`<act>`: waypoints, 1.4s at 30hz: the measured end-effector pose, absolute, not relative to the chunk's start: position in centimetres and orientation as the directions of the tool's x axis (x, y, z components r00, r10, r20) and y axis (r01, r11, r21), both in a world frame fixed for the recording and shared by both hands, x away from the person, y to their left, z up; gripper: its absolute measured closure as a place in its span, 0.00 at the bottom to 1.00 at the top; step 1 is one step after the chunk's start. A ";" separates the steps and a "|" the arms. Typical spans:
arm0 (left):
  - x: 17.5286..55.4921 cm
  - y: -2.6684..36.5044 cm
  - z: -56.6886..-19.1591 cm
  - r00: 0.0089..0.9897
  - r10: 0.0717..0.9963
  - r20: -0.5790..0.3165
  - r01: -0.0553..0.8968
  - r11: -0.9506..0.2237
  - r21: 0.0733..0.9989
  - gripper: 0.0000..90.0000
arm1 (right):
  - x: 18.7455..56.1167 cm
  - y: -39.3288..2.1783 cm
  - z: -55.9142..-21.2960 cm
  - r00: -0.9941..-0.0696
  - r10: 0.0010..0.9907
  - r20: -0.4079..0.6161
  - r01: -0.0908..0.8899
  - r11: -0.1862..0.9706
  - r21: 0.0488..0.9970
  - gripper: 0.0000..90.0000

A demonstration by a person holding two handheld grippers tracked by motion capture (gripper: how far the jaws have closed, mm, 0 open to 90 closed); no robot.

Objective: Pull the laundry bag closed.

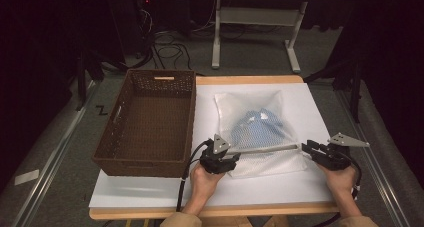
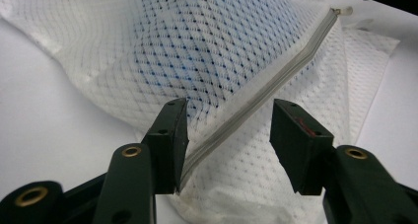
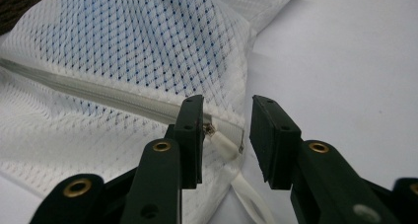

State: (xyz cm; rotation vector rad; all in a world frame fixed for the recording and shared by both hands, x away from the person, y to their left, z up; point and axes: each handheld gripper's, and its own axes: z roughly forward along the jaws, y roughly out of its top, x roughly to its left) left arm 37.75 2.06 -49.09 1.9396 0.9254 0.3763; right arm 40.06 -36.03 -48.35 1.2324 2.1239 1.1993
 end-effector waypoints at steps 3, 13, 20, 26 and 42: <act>38.1 2.0 -48.6 0.670 0.734 -0.110 0.452 -0.287 0.844 0.54 | 40.1 -36.0 -48.1 -0.529 0.846 0.069 0.491 0.239 0.838 0.74; 38.8 1.8 -48.0 0.659 0.741 -0.129 0.455 -0.256 0.853 0.54 | 40.6 -35.9 -48.1 -0.525 0.848 0.074 0.493 0.232 0.838 0.71; 39.3 1.9 -48.0 0.647 0.751 -0.134 0.455 -0.240 0.857 0.53 | 41.0 -35.8 -48.0 -0.516 0.852 0.083 0.498 0.220 0.839 0.70; 39.8 1.9 -48.2 0.626 0.766 -0.149 0.462 -0.209 0.862 0.53 | 41.4 -35.8 -48.0 -0.504 0.859 0.090 0.500 0.205 0.842 0.69; 40.7 2.3 -48.9 0.593 0.789 -0.160 0.474 -0.182 0.862 0.52 | 42.2 -36.1 -48.3 -0.467 0.878 0.106 0.513 0.172 0.841 0.67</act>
